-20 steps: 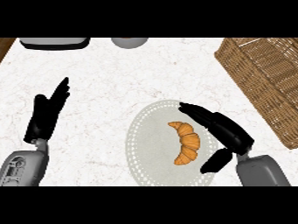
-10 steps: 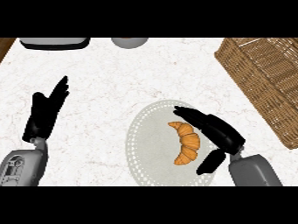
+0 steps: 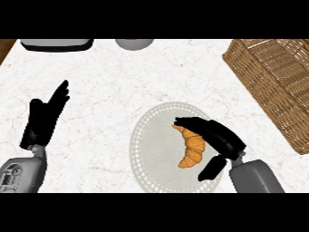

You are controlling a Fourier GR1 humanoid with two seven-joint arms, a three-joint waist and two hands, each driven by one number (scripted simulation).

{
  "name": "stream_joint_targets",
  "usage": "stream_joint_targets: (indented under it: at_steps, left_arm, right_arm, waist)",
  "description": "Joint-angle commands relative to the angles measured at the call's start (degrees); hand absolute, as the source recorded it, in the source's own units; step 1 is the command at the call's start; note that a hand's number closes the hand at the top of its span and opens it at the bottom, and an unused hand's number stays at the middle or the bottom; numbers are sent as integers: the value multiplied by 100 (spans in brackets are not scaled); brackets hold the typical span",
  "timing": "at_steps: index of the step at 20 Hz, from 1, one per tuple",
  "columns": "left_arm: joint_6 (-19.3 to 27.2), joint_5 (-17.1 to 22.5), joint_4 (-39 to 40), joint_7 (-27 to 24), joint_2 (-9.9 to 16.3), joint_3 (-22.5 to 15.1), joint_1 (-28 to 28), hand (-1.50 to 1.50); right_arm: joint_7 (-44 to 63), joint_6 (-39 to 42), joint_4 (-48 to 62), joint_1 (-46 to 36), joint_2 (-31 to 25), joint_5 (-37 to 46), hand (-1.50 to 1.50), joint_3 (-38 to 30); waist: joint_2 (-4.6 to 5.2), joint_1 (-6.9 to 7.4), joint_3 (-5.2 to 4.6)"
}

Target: Pick the croissant from the placemat and place it in the basket

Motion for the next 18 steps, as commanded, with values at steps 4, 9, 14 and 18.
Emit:
stream_joint_targets:
  at_steps: [4, 9, 14, 18]
  left_arm:
    - [-108, 33, -44, -120, 73, 90, 155, 0]
    - [-85, 78, 273, -126, 90, 264, -225, 0]
    - [28, -170, -171, 149, -144, -126, 70, 0]
    - [-67, 29, -76, 318, 42, 139, -254, 0]
  right_arm:
    - [-341, -1035, 507, -172, 258, 732, 150, 295]
    - [-366, -1291, 233, -150, 388, 948, 150, 390]
    - [894, -1121, 140, -353, -59, 1929, 150, 424]
    - [2093, -803, 556, -773, -262, 2786, 150, 447]
  waist:
    - [6, 27, 5]
    - [6, -9, 3]
    - [-16, 7, -2]
    - [4, 47, -6]
